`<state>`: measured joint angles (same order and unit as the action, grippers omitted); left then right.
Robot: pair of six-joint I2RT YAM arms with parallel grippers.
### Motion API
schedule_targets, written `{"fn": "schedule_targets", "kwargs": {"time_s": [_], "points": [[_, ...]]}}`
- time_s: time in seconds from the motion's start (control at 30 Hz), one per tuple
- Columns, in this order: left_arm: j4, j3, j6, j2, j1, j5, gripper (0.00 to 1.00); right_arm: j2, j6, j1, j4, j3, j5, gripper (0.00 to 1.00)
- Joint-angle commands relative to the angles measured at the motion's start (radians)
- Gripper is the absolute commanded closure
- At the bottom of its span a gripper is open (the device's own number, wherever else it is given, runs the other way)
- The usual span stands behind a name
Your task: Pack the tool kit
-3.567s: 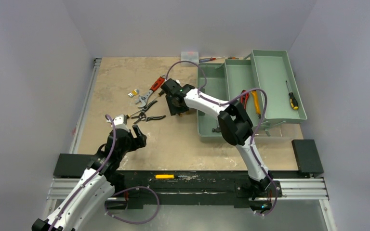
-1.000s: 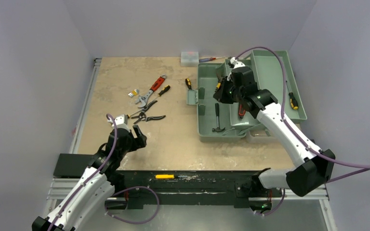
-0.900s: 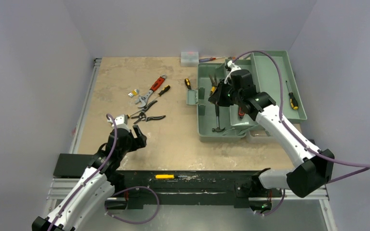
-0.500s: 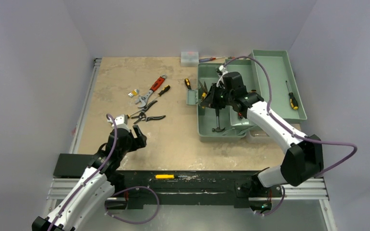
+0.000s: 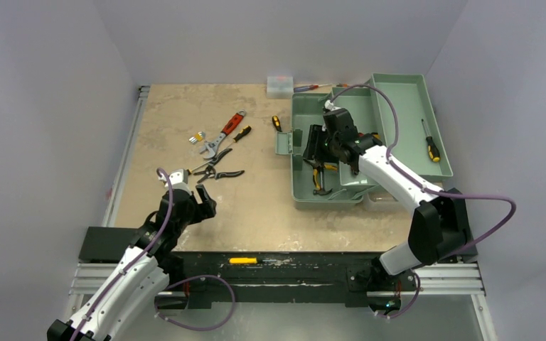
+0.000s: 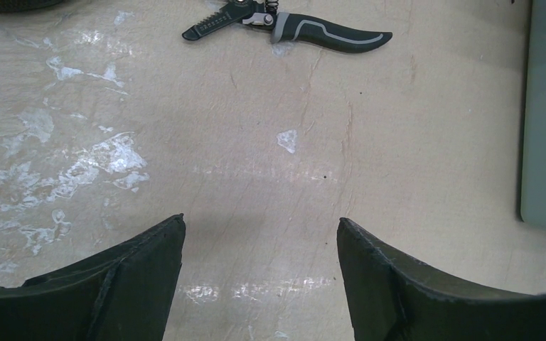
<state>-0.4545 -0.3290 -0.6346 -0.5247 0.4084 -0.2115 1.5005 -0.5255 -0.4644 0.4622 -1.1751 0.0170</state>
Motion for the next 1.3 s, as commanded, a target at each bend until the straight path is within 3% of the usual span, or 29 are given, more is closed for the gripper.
{"fn": "schedule_targets", "kwargs": {"time_s": [0.0, 0.17, 0.33, 0.53, 0.67, 0.87, 1.27], "points": [[0.011, -0.043, -0.010, -0.002, 0.006, -0.041, 0.23, -0.037, 0.061, -0.005, -0.023, -0.049, -0.025, 0.48], [-0.041, -0.081, -0.090, -0.053, 0.004, -0.170, 0.16, -0.071, 0.125, -0.030, -0.037, -0.065, -0.115, 0.45], [-0.191, -0.223, -0.343, -0.223, -0.031, -0.267, 0.00, -0.070, 0.191, -0.067, -0.001, -0.107, -0.138, 0.42], [-0.434, -0.520, -0.572, -0.531, -0.149, -0.236, 0.00, -0.088, 0.224, -0.079, 0.015, -0.100, -0.176, 0.42], [-0.500, -0.655, -0.676, -0.698, -0.243, -0.098, 0.06, -0.121, 0.236, -0.078, 0.012, -0.066, -0.201, 0.42], [-0.398, -0.664, -0.797, -0.857, -0.357, 0.102, 0.11, -0.200, 0.234, -0.079, -0.011, 0.001, -0.272, 0.44], [-0.410, -0.712, -0.879, -1.006, -0.535, 0.023, 0.12, -0.241, 0.279, -0.079, 0.007, 0.017, -0.328, 0.46]]}}
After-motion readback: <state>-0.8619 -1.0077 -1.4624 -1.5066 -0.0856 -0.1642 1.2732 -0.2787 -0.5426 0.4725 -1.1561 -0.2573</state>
